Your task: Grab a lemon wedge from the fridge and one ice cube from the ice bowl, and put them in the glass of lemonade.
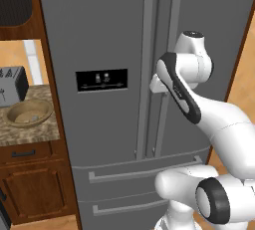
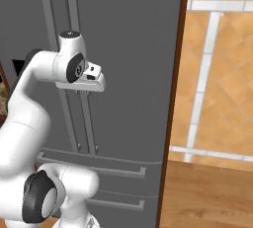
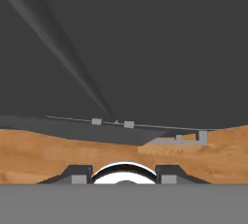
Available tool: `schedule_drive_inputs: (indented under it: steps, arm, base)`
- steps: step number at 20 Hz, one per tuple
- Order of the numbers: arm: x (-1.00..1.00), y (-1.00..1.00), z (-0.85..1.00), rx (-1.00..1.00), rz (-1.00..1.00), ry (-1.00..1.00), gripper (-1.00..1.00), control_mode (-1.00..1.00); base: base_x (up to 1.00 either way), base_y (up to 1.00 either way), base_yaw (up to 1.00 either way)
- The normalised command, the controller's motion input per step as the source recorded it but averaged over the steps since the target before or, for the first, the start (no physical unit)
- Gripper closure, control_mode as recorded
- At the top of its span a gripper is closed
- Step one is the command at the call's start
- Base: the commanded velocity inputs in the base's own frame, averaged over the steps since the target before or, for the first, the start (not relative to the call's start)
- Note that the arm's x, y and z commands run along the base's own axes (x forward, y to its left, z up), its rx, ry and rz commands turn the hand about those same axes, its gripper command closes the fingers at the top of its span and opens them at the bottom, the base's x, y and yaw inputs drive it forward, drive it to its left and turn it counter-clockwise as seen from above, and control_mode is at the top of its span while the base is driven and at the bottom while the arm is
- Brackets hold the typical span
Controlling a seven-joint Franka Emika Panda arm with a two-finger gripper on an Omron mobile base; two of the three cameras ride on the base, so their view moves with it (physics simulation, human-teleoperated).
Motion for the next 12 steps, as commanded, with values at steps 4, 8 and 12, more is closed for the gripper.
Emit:
schedule_drive_inputs:
  steps: [4,8,12]
  arm:
    - [-0.28,-0.06,-0.01,0.01,-0.02,-0.02,-1.00,-1.00]
    - [-0.92,-0.01,-0.24,0.04,-0.05,-0.10,-1.00,-1.00]
    - [-0.45,-0.09,-0.52,0.05,0.00,0.12,-1.00,-1.00]
  base:
    - [0.00,0.00,0.00]
    - [0.00,0.00,0.00]
    - [0.00,0.00,0.00]
